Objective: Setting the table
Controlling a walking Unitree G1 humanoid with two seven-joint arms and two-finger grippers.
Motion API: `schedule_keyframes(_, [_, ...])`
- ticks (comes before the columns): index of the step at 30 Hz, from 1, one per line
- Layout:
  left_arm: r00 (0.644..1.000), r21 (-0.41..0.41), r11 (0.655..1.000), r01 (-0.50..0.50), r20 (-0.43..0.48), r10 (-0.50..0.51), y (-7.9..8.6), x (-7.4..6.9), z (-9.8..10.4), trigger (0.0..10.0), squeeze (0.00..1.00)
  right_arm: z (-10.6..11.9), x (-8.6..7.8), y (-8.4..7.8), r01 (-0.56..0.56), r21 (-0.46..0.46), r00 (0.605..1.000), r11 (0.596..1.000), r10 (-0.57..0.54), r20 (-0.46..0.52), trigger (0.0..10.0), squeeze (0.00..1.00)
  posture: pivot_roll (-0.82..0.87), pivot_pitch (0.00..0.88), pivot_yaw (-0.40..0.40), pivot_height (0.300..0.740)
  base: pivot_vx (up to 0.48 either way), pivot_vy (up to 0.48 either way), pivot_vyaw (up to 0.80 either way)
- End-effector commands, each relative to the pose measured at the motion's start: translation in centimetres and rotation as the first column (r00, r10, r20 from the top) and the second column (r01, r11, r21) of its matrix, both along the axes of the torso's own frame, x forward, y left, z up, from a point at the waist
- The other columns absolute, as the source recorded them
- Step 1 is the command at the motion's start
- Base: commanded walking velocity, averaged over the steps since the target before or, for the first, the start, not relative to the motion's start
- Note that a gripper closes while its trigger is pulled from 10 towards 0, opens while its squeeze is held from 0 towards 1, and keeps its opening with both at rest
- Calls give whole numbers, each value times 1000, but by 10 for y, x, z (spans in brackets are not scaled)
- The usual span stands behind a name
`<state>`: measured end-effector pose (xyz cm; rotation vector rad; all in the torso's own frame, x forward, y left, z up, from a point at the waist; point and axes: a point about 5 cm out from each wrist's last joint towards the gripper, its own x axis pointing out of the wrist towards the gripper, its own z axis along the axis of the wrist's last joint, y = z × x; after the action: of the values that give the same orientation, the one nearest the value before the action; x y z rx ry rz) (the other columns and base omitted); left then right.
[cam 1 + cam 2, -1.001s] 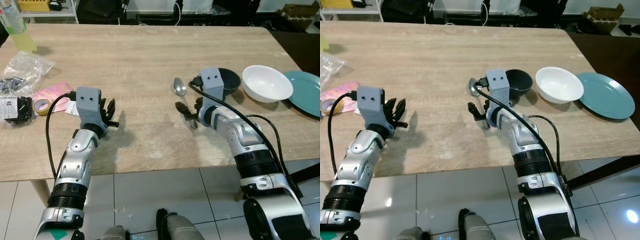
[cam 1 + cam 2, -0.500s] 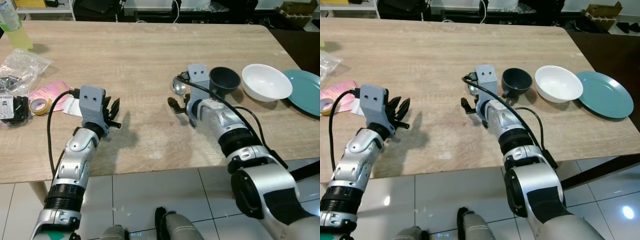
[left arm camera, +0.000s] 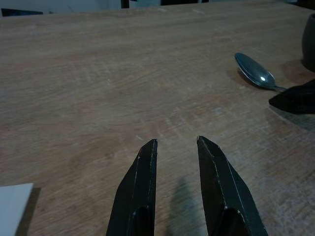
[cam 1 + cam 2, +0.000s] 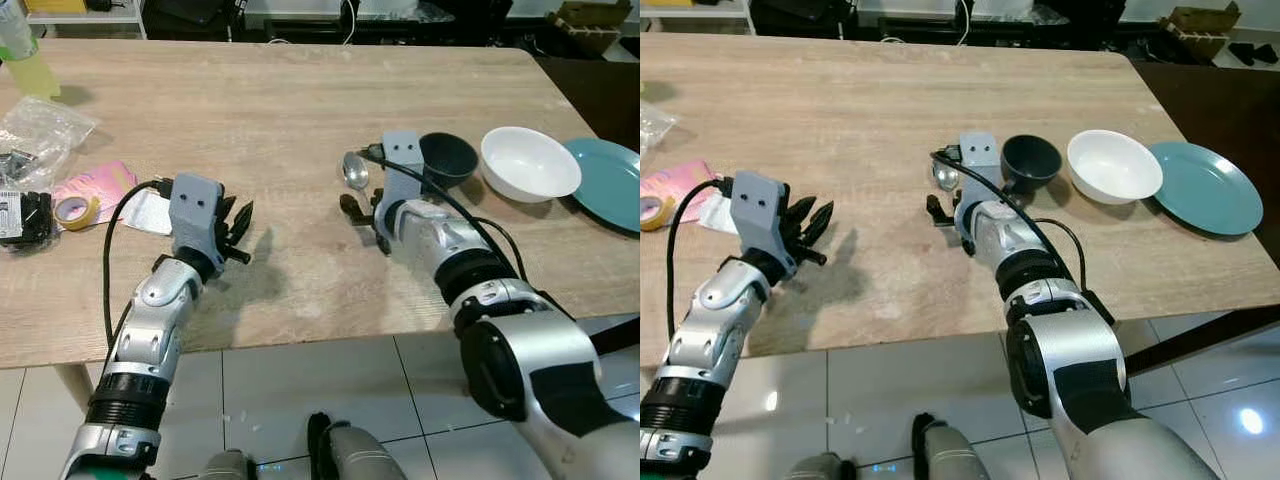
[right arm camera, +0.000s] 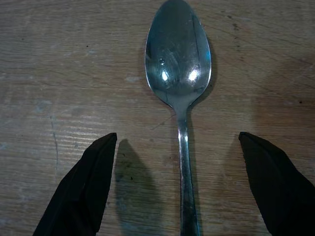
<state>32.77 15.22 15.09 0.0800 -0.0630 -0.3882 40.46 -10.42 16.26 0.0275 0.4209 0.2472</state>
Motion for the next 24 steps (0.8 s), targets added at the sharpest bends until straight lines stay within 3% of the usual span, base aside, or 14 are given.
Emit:
schedule_keyframes(1, [1000,13,1000,13,-12,-13,-2,-3,-3,10000,0,-8,-3,0,6,26,999,1000,-5,-42,10000,0,63,138,-64,740,0,0,0])
schedule_keyframes(16, [999,13,1000,19,-32,-19,-1,-5,-5,10000,0,-13,-5,8,-12,-20,997,1000,11,-70,10000,0,60,142,-66,740,0,0,0])
schedule_keyframes(17, [999,13,1000,21,-33,-20,-1,-5,-5,10000,0,-13,-5,7,-8,-15,997,1000,7,-72,3255,0,60,143,-67,740,0,0,0])
schedule_keyframes(18, [999,13,1000,23,-34,-22,-2,-5,-5,10000,0,-13,-5,7,-3,-9,997,1000,2,-72,1333,0,59,143,-66,740,0,0,0])
schedule_keyframes(19, [999,13,1000,23,-34,-22,-2,-5,-5,10000,0,-13,-5,7,-3,-9,997,1000,2,-72,1333,0,59,143,-66,740,0,0,0])
schedule_keyframes(20, [999,13,1000,24,-35,-24,-2,-6,-5,10000,0,-14,-5,6,1,-2,997,1000,-1,-73,78,0,59,143,-66,740,0,0,0])
schedule_keyframes(24, [999,17,999,33,-38,-32,-4,-6,-6,10000,0,-14,-5,6,6,6,997,1000,-5,-76,0,0,59,142,-65,740,0,0,0])
